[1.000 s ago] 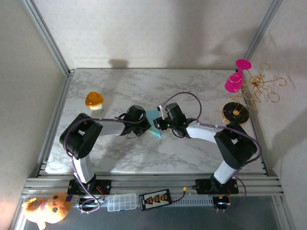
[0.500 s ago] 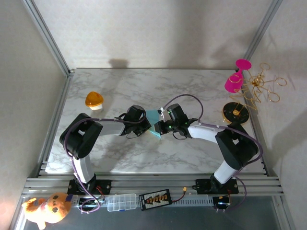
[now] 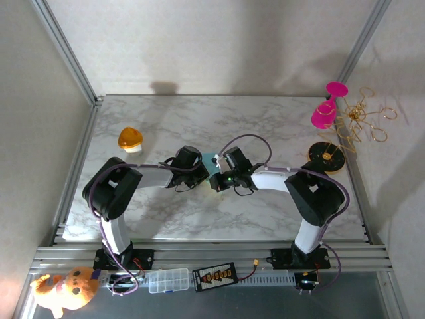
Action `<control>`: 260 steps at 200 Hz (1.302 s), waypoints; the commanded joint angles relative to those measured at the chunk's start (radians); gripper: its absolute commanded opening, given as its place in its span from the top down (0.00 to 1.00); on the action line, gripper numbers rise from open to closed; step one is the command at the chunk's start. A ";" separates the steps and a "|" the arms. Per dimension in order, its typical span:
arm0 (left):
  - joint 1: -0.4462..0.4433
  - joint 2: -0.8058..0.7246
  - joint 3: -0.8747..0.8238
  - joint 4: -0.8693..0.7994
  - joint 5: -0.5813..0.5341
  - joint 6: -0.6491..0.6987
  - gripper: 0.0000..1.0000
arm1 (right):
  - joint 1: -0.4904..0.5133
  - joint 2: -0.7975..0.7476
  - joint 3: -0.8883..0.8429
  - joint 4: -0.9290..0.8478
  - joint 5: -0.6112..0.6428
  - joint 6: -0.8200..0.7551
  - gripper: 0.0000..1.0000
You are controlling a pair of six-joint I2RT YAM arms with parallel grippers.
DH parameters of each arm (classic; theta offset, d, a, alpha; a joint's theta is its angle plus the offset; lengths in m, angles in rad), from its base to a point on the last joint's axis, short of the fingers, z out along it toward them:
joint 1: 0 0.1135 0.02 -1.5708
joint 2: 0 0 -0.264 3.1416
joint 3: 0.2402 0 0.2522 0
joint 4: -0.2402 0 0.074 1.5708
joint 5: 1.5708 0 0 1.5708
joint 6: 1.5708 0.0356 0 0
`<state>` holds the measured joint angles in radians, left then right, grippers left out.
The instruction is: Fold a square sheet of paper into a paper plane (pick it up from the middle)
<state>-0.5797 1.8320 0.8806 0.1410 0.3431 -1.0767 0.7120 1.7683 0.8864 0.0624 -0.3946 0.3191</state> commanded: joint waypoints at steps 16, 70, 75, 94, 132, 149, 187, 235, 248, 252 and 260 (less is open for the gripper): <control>-0.005 0.042 -0.017 -0.100 -0.062 0.016 0.95 | 0.007 0.029 0.026 -0.033 -0.009 -0.001 0.93; -0.005 0.042 -0.020 -0.101 -0.061 0.016 0.95 | 0.007 0.046 0.031 -0.058 0.025 -0.005 0.93; -0.005 0.042 -0.019 -0.101 -0.061 0.017 0.95 | 0.008 0.048 0.031 -0.060 0.029 -0.005 0.93; -0.005 0.042 -0.019 -0.103 -0.063 0.017 0.95 | 0.008 0.054 0.032 -0.062 0.034 -0.007 0.93; -0.005 0.042 -0.020 -0.104 -0.065 0.018 0.95 | 0.007 0.060 0.033 -0.069 0.049 -0.008 0.93; -0.005 0.042 -0.021 -0.106 -0.065 0.018 0.95 | 0.007 0.065 0.032 -0.071 0.057 -0.008 0.93; -0.005 0.042 -0.021 -0.113 -0.070 0.017 0.95 | 0.007 0.068 0.026 -0.073 0.080 -0.003 0.93; -0.005 0.044 -0.020 -0.121 -0.075 0.021 0.96 | 0.006 0.018 0.023 -0.097 0.060 -0.012 0.92; -0.005 0.045 -0.019 -0.122 -0.075 0.023 0.96 | 0.006 0.007 0.020 -0.109 0.048 -0.015 0.92; -0.006 0.046 -0.019 -0.121 -0.075 0.023 0.95 | 0.006 0.004 0.017 -0.111 0.045 -0.015 0.92; -0.005 0.046 -0.017 -0.121 -0.075 0.023 0.96 | 0.005 -0.004 0.011 -0.114 0.043 -0.015 0.92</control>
<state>-0.5812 1.8320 0.8806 0.1387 0.3397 -1.0737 0.7124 1.8027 0.9016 0.0067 -0.3595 0.3176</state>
